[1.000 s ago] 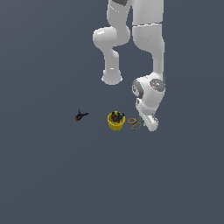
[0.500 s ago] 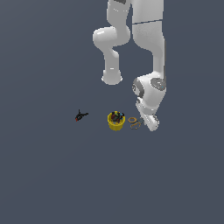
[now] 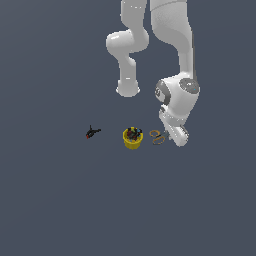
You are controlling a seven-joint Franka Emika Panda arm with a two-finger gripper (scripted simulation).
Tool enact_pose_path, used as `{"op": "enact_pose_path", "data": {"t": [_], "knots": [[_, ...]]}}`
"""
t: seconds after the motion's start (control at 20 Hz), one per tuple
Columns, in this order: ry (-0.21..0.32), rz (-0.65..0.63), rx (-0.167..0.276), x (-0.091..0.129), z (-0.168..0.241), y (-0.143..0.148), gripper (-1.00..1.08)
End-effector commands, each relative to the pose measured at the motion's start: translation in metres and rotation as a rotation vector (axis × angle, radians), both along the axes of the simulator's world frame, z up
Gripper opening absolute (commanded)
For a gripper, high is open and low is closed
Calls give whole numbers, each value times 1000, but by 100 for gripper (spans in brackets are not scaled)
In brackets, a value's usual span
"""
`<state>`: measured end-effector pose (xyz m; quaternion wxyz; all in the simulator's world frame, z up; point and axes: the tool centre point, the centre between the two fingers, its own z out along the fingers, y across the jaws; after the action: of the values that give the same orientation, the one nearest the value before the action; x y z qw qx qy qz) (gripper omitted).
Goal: Pick up a designated object from a clutter of objects.
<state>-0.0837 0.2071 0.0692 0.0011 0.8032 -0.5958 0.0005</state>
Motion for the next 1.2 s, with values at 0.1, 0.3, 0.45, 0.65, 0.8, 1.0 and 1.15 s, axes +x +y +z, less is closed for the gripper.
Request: {"op": "enact_pose_path", "data": {"t": [0.1,0.3,0.45,0.65,0.8,1.0,1.15], "knots": [[-1,1,1,10,39,6,-100],[0,1,2,19,77,12,-100],[0,1,3,27,105,17,-100],[0,2,3,37,143,23,-100],[0,2,3,44,171,28,-100],[0,2,3,55,209,34,-100],[0,1,3,64,236,39,-100]]}}
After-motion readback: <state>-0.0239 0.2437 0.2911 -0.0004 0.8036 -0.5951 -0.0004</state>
